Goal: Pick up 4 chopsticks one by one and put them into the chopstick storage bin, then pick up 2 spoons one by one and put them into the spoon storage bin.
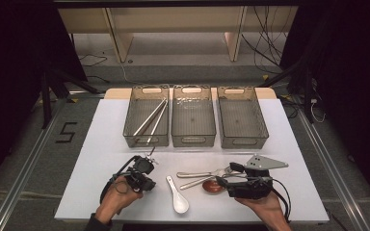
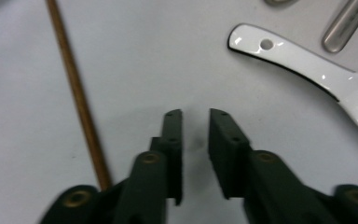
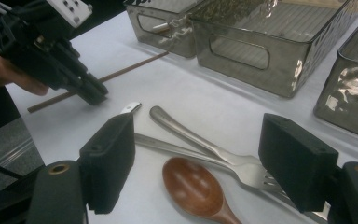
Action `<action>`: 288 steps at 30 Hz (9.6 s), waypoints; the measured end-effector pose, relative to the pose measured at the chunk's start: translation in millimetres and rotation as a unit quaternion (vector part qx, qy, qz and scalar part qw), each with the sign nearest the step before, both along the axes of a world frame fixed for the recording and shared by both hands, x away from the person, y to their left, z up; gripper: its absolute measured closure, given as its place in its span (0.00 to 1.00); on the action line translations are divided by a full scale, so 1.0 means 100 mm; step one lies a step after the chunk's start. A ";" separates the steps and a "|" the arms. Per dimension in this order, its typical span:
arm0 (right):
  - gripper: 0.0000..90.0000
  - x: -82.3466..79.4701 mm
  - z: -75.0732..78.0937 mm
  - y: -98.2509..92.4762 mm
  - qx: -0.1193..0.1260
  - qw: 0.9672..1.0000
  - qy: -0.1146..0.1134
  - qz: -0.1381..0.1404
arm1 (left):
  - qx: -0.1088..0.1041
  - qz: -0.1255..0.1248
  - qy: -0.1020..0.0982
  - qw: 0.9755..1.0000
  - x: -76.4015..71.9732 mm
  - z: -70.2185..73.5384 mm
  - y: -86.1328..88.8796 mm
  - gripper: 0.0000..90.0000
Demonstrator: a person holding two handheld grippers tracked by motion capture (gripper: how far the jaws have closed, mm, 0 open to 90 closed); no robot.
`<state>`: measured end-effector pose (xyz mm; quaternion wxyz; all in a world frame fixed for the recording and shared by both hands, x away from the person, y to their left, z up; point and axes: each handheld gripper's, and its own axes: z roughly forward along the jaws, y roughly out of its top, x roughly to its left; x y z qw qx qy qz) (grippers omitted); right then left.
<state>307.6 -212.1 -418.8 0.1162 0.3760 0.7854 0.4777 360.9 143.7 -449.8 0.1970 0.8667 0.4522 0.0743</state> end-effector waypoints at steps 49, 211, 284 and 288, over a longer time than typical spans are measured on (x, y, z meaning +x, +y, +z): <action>0.31 0.01 0.01 -0.02 0.000 1.000 0.000 -0.002 | 0.073 0.002 0.071 0.995 0.07 -0.12 0.20 0.93; 0.31 0.14 -0.12 -0.15 -0.086 0.995 0.042 0.040 | -0.193 0.045 -0.145 0.969 0.32 0.45 0.59 0.25; 0.85 0.44 -0.37 0.20 -0.367 0.904 0.129 0.177 | -0.204 0.004 -0.184 0.962 -0.24 0.08 0.42 0.21; 0.90 0.41 -0.37 0.23 -0.374 0.901 0.118 0.186 | -0.202 0.002 -0.184 0.962 -0.24 0.08 0.42 0.21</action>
